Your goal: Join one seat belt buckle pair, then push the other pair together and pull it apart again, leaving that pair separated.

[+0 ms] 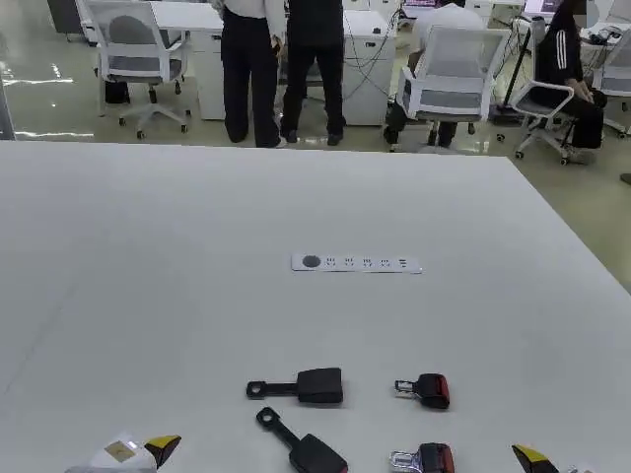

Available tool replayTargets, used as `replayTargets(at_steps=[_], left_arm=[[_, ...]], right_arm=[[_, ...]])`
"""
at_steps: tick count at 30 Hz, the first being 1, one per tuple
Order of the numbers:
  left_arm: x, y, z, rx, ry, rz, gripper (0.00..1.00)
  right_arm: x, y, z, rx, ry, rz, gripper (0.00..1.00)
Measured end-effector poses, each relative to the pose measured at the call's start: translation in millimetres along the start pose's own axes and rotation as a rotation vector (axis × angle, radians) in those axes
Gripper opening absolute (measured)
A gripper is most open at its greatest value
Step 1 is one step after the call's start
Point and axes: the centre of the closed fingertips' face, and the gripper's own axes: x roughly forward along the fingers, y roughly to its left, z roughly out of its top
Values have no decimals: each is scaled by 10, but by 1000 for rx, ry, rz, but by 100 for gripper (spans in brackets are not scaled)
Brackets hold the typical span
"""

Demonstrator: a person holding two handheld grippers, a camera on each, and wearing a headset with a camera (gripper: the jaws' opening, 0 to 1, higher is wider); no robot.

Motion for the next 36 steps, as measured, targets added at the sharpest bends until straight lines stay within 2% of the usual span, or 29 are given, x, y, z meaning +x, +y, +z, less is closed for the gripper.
replayTargets(at_steps=[8,14,23,36], left_arm=[[-7,-24,12,2,1,-2,89],[-19,-83,37,3,3,-4,89],[15,3,3,2,3,-4,89],[8,5,5,-2,2,-1,89]], right_arm=[[11,-10,-14,-2,1,0,92],[17,-3,-19,-6,6,1,92],[16,7,-5,-7,6,5,92],[11,18,6,-3,7,5,92]])
